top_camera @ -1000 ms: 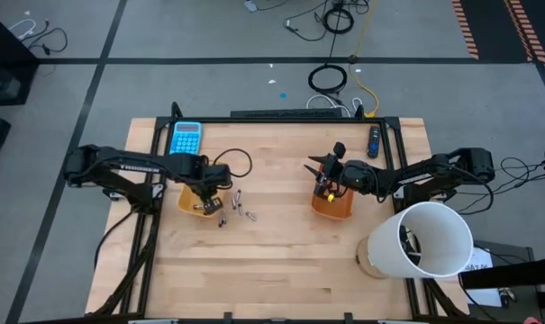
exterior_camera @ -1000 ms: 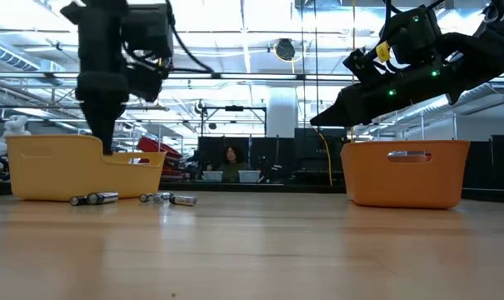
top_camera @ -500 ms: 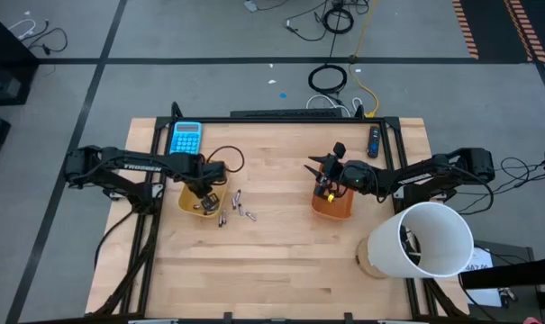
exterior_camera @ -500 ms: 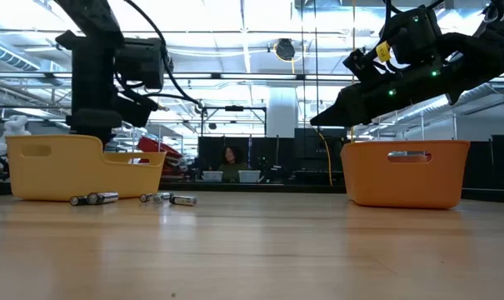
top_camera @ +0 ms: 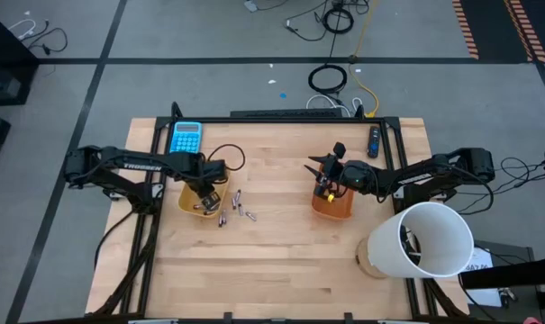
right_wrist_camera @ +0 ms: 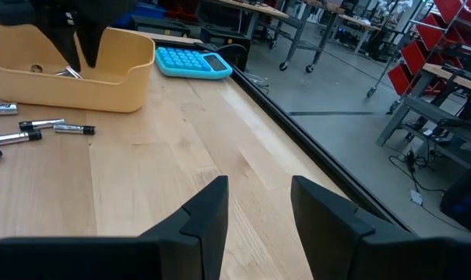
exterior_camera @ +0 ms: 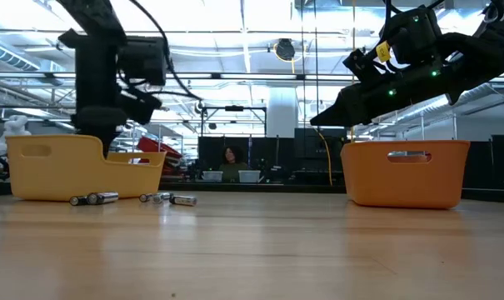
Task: Sort batteries
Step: Put the silver battery into the yellow bin
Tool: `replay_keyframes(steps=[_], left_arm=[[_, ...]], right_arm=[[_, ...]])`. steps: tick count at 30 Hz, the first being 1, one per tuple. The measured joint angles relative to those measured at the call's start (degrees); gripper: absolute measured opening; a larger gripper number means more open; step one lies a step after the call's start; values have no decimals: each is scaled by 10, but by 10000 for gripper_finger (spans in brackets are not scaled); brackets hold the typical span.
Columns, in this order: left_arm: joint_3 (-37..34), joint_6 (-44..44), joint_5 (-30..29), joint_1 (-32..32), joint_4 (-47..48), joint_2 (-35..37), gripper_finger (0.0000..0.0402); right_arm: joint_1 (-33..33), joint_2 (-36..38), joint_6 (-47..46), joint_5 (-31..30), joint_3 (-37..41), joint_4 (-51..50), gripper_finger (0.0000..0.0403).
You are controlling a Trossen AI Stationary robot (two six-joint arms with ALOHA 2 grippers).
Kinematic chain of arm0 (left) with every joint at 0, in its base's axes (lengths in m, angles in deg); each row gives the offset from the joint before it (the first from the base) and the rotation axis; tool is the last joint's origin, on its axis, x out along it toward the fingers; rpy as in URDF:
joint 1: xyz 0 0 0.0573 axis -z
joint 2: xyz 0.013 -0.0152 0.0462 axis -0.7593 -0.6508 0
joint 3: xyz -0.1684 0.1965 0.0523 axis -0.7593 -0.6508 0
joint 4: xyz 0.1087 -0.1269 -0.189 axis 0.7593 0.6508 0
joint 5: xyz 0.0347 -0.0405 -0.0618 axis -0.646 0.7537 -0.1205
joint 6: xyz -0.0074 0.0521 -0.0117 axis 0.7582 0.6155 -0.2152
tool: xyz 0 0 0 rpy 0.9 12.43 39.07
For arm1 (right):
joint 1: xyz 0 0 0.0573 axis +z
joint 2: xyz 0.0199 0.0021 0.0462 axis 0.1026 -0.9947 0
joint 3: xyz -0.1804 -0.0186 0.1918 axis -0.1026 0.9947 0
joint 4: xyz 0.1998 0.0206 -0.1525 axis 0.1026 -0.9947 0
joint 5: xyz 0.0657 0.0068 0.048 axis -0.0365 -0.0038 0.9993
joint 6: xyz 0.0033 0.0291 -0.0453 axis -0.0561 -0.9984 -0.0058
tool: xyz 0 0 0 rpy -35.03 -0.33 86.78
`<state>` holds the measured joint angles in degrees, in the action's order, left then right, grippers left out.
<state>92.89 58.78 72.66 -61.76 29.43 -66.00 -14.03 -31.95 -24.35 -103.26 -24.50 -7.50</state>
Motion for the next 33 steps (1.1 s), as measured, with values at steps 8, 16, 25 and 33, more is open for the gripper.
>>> replay_keyframes(steps=[8, 16, 25, 33], left_arm=[[109, 43, -17, 14, -4, 0, 116], [164, 81, -5, 84, -63, -46, 117], [208, 164, 7, 177, -123, -142, 136], [221, 194, 8, 189, -125, -202, 218]], right_arm=[[0, 0, 0, 0, 0, 3, 132], [0, 0, 0, 0, 0, 5, 132], [0, 0, 0, 0, 0, 4, 132], [0, 0, 0, 1, 0, 4, 132]])
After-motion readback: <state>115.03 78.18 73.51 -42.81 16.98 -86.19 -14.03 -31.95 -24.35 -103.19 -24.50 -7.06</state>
